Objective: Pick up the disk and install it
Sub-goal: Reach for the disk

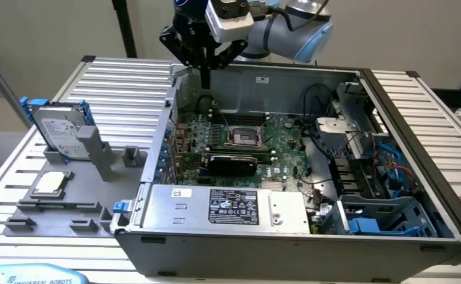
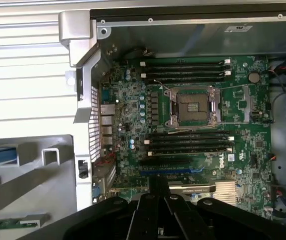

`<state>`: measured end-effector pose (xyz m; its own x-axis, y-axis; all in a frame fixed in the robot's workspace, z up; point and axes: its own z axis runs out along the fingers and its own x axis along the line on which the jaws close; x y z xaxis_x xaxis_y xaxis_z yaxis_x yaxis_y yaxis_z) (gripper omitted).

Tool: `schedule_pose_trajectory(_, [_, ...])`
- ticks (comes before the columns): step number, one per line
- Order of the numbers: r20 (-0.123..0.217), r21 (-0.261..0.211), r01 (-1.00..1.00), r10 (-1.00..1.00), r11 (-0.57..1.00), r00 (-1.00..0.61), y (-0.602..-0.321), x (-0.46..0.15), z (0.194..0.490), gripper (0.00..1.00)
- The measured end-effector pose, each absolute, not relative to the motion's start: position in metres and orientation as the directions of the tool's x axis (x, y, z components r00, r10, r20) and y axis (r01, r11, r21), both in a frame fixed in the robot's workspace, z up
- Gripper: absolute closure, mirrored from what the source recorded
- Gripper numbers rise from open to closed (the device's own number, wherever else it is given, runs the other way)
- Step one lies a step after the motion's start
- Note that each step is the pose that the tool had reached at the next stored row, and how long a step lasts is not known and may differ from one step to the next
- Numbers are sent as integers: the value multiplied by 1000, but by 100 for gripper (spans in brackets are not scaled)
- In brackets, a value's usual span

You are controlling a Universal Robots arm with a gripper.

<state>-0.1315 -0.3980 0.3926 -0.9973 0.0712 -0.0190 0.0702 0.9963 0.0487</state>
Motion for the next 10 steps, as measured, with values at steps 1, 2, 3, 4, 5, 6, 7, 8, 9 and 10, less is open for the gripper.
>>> schedule_pose_trajectory(1, [-19,49,70,71,996,-997,-398,-136,393,89])
schedule_pose_trajectory(2, [-19,49,70,71,996,-997,-397,-141,393,89])
schedule_pose_trajectory(3, [-19,49,70,71,996,-997,-397,-145,393,89])
schedule_pose_trajectory(4, [-19,49,70,71,996,-997,-396,-149,393,89])
schedule_pose_trajectory(5, [-19,49,70,71,996,-997,-396,-154,393,89])
schedule_pose_trajectory(6, [-19,49,70,71,996,-997,-396,-159,393,89])
schedule_pose_trajectory(7, [-19,49,70,71,996,-997,-395,-163,393,89])
schedule_pose_trajectory(8, [-18,49,70,71,996,-997,-395,-168,393,89])
schedule_pose_trajectory(9, [-18,49,70,71,996,-997,-395,-172,393,89])
schedule_pose_trajectory(10, [-17,49,70,71,996,-997,-394,-177,393,89])
